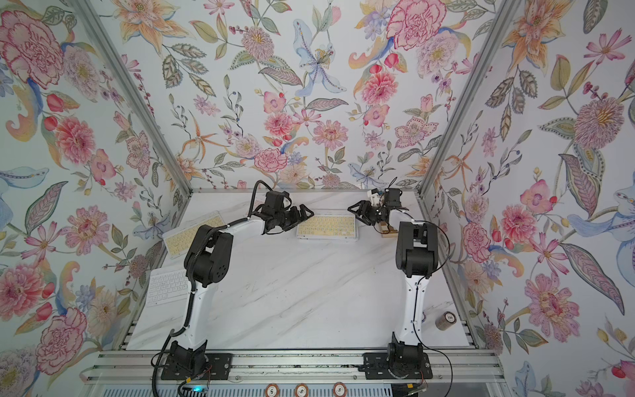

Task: Stack the numeric keypads
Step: Place the numeric keypad at the numeric keypad, then adjust the numeric keypad.

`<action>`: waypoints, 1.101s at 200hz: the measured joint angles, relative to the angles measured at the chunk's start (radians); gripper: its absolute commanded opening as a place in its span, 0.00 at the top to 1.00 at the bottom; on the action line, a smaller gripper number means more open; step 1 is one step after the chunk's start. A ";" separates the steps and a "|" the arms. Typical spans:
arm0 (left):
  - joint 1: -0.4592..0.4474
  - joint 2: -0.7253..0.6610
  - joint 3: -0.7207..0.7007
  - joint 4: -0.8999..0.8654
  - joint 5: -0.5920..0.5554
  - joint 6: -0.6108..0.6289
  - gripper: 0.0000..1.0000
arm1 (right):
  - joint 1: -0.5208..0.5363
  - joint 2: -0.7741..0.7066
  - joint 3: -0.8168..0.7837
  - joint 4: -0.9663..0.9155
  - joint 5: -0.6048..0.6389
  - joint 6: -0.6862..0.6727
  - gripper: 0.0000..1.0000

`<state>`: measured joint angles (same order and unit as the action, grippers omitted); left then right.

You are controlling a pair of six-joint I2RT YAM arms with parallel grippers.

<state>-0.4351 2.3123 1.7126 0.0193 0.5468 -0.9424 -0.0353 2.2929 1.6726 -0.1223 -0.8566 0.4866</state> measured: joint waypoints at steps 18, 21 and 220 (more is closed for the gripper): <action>-0.001 0.000 -0.005 0.000 0.000 0.000 0.01 | -0.002 -0.044 -0.040 -0.006 0.043 0.005 0.11; -0.002 0.000 -0.006 0.000 0.000 0.000 0.01 | -0.004 -0.052 -0.047 -0.005 0.049 -0.003 0.08; -0.006 -0.007 -0.028 -0.021 0.000 0.000 0.01 | 0.185 -0.138 -0.103 -0.228 0.557 -0.113 0.01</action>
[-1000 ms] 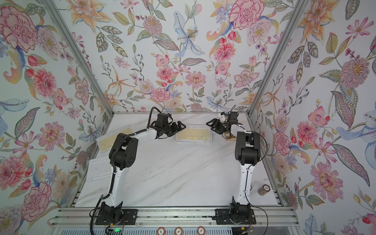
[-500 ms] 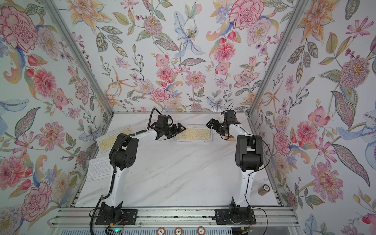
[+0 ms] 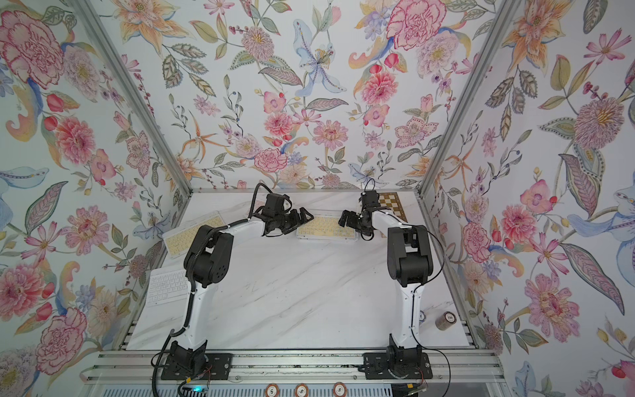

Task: Stack the numeric keypads
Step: Adjust the numeric keypad.

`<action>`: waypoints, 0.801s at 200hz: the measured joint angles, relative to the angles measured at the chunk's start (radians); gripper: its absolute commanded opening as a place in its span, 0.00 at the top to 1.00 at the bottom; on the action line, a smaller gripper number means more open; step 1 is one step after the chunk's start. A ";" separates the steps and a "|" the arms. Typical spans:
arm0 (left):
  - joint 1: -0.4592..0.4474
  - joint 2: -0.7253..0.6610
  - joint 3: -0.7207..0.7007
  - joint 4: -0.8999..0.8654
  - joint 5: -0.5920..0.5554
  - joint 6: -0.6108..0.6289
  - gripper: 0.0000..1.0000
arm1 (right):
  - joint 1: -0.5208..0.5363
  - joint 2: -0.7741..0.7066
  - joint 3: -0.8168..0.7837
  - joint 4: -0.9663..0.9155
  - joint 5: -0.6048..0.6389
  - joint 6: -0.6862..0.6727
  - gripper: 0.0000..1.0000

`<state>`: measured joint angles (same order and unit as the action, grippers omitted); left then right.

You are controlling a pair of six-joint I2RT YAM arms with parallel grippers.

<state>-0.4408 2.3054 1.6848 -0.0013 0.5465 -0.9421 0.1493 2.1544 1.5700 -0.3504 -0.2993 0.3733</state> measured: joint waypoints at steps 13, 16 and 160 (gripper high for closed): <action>-0.003 0.000 0.002 -0.006 0.000 0.000 0.01 | 0.003 0.000 0.000 -0.006 0.003 0.000 0.01; -0.004 0.000 0.002 -0.007 0.000 0.000 0.01 | 0.004 0.000 0.000 -0.007 0.005 0.000 0.01; -0.019 0.000 0.052 -0.066 -0.007 0.001 0.01 | 0.031 0.005 0.021 -0.040 0.034 0.009 0.01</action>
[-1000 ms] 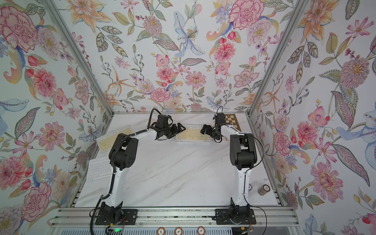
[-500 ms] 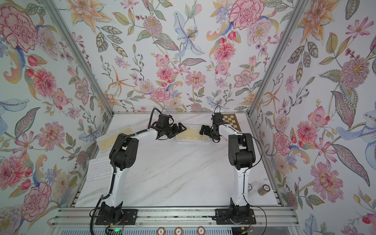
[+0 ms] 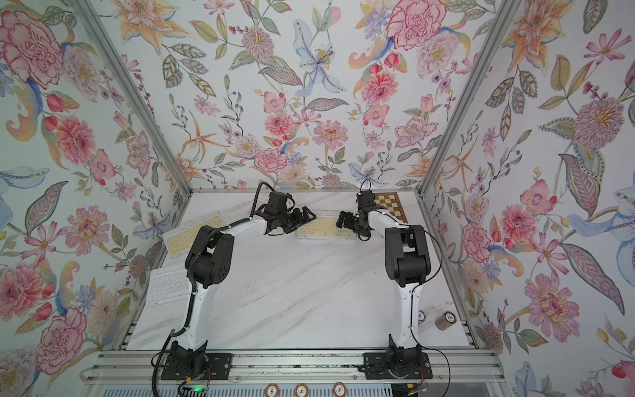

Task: Stack the numeric keypads
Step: Adjust the numeric keypad.

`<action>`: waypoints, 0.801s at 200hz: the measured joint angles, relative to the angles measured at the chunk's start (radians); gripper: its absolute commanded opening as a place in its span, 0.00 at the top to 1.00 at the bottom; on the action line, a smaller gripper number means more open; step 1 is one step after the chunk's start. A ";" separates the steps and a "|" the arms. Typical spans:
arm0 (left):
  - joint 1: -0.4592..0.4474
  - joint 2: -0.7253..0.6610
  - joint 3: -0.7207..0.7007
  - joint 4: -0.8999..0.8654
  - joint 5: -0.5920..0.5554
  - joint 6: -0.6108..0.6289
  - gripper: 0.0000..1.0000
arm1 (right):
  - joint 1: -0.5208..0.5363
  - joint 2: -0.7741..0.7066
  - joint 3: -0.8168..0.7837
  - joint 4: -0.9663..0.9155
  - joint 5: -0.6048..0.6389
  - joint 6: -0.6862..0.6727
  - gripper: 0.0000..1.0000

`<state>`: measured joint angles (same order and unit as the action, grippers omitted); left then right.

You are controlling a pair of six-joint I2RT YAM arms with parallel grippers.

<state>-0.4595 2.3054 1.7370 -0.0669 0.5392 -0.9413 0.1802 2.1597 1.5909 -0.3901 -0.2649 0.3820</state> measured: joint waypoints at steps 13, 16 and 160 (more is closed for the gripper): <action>0.000 0.000 0.002 -0.002 0.000 0.000 0.01 | 0.000 0.002 0.004 -0.005 0.000 0.000 0.01; 0.000 0.000 0.002 -0.003 0.000 0.000 0.01 | 0.001 0.002 0.006 -0.007 0.000 0.001 0.01; -0.003 0.000 0.021 -0.039 -0.001 0.019 0.01 | -0.021 0.004 0.012 -0.013 -0.055 0.011 0.01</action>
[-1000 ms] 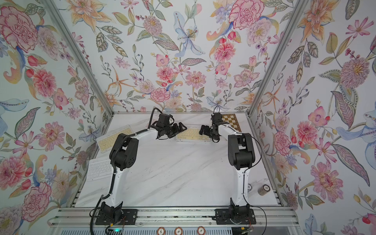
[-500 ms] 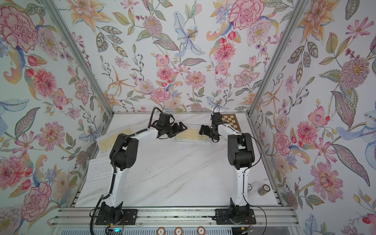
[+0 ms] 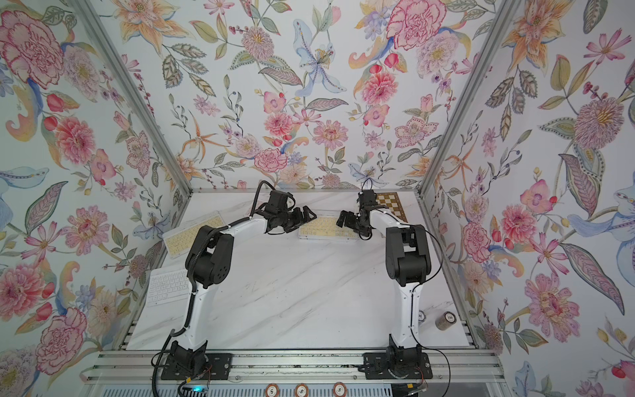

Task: Stack the numeric keypads
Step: Adjust the numeric keypad.

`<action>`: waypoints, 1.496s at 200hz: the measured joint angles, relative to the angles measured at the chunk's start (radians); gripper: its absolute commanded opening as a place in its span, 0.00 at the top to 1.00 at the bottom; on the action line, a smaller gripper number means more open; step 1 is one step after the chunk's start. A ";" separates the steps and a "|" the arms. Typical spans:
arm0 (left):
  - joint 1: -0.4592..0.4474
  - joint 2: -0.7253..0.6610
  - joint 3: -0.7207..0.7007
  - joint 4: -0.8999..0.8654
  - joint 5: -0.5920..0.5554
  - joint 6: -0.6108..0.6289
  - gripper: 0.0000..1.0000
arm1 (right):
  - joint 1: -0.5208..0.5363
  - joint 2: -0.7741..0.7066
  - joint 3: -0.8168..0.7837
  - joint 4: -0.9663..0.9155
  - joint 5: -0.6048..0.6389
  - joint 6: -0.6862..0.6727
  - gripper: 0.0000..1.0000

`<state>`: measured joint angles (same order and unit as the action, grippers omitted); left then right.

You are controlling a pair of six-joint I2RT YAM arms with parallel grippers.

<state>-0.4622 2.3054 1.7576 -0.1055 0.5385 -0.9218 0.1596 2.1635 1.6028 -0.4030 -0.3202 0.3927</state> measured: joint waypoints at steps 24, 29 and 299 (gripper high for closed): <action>0.004 -0.009 0.001 -0.023 -0.004 0.024 0.01 | -0.014 -0.030 -0.019 0.002 -0.022 0.000 0.01; 0.005 -0.014 0.001 -0.031 -0.007 0.030 0.01 | -0.017 -0.043 -0.029 0.002 -0.024 0.000 0.01; -0.016 -0.242 -0.393 0.167 0.058 -0.056 0.01 | 0.026 -0.209 -0.307 -0.031 0.254 -0.026 0.01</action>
<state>-0.4786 2.0636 1.3647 0.0616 0.5961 -0.9775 0.1852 1.9549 1.2961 -0.4339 -0.0666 0.3668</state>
